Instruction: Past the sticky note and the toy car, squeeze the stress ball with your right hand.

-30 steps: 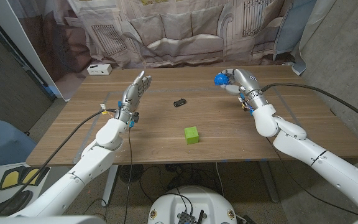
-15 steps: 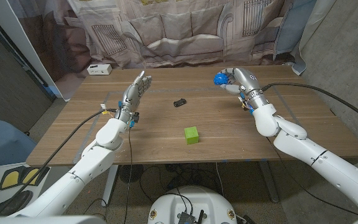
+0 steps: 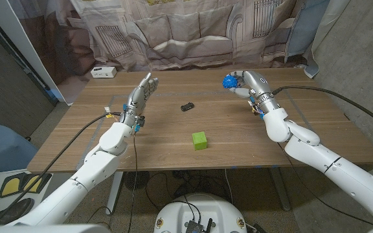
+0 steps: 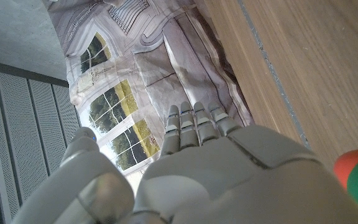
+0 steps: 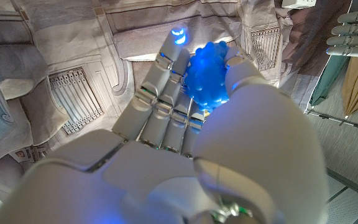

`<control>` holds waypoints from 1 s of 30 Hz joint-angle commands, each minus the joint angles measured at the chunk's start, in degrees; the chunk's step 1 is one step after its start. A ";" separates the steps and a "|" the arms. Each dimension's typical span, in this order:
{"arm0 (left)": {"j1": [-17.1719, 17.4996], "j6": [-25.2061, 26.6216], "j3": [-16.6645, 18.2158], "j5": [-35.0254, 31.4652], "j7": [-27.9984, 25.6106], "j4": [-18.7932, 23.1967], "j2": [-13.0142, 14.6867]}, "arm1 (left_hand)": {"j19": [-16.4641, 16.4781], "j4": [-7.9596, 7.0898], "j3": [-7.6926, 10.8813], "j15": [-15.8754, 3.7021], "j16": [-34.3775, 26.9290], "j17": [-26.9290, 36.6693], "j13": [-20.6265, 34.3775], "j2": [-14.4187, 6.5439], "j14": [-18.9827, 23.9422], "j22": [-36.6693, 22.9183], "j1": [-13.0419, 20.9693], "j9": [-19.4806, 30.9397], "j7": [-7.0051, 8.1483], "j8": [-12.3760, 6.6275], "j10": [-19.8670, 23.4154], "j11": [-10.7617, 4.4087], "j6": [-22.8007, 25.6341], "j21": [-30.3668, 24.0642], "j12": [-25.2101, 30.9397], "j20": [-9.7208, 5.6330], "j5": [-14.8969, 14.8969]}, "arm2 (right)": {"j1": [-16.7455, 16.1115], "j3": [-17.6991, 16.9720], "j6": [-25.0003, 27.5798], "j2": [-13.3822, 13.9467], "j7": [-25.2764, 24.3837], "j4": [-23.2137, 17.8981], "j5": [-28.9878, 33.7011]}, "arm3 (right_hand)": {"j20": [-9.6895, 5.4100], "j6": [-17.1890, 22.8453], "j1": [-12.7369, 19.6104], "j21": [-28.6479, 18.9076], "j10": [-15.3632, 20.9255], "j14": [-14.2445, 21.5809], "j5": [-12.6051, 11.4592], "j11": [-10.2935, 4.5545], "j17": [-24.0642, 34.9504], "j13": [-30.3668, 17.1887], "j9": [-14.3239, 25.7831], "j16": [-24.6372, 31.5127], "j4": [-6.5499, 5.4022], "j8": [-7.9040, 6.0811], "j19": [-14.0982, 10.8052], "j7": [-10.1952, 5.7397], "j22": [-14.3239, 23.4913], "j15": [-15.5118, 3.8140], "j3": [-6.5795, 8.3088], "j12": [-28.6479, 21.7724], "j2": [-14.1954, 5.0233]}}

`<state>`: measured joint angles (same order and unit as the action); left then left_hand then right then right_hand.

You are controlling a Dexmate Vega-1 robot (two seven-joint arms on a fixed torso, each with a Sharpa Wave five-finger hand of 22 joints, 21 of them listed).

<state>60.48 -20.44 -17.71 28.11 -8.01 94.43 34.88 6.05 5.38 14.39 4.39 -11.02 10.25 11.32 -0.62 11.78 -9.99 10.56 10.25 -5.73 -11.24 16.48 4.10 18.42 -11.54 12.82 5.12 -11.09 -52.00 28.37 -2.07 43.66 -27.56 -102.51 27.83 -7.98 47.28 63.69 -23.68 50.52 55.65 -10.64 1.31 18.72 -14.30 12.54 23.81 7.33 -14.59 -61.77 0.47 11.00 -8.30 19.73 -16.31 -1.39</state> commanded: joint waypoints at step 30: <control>-1.08 1.49 -0.44 -0.37 -0.54 0.15 -0.20 | 0.52 0.21 0.04 -0.24 0.08 0.10 0.25 -0.63 0.72 -0.26 0.31 0.23 -0.06 0.15 0.56 0.25 0.87 0.20 -0.27 -0.03 0.23 | -0.43 -0.72 -1.95 1.25 0.61 1.26 -0.84 | 2.00 -6.55 -4.62 3.55 -8.07 -11.97 0.67 1.28 0.26 0.89 -0.41 -5.93 -1.20 3.54 8.70 -0.16 -0.88 2.01 -6.59 4.44 0.03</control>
<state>59.64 -19.26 -17.95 27.73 -8.39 94.70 34.87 6.05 5.37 14.39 4.08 -11.02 10.25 11.32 -0.92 12.08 -9.98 10.88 10.25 -5.73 -11.24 16.79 4.40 18.64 -11.54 12.82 5.12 -11.09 -52.42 27.75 -3.57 44.49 -27.69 -101.60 27.42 -5.93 41.32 60.04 -20.33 42.72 44.04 -10.15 2.37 18.77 -13.29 11.98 18.16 6.25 -11.21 -53.39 0.28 10.12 -4.88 13.70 -11.97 -1.87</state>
